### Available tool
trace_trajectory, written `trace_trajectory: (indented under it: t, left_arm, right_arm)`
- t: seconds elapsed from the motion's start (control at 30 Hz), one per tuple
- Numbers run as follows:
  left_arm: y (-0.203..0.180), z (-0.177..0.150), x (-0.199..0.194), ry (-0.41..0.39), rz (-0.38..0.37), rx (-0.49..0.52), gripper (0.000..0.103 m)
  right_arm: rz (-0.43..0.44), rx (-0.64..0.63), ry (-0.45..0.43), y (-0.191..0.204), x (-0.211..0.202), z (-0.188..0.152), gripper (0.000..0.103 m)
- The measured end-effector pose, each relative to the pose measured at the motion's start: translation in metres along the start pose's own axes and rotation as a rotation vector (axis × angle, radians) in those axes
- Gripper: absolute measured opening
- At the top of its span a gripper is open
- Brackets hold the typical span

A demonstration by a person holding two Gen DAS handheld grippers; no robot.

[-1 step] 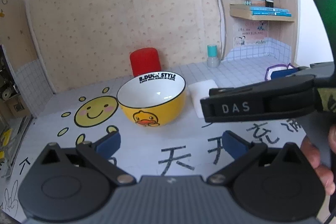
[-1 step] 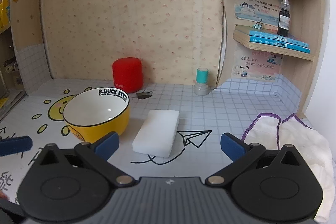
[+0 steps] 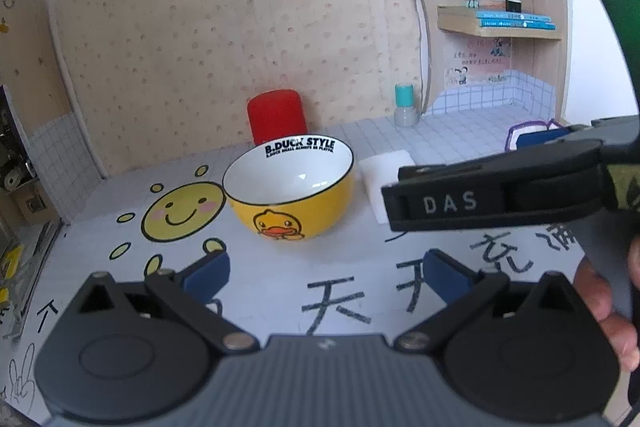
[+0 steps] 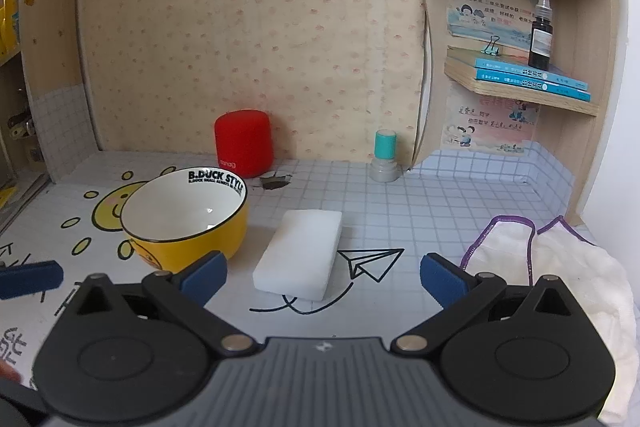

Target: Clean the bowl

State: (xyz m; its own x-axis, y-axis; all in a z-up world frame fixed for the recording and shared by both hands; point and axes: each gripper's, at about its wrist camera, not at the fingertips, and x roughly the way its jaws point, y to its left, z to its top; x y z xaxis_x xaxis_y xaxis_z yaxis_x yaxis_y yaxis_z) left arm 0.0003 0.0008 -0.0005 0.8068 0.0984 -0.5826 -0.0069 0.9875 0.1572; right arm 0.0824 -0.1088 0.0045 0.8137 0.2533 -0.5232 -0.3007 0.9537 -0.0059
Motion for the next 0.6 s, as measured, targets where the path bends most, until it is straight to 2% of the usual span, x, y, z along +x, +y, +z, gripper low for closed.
trace_trajectory:
  t: [0.3,0.47,0.6]
  left_arm:
    - [-0.003,-0.004,0.002,0.002,-0.005,0.003,0.103]
    - [-0.007,-0.005,0.004,0.036,-0.031,-0.004,0.103]
    - [-0.011,-0.005,0.006,0.05,-0.006,0.005,0.103]
  right_arm:
    - [0.032,0.009,-0.015,-0.006,0.002,0.001,0.103]
    - [0.03,-0.017,-0.017,0.003,-0.002,0.001,0.103]
    - [0.049,0.001,-0.023,0.001,-0.004,-0.001,0.103]
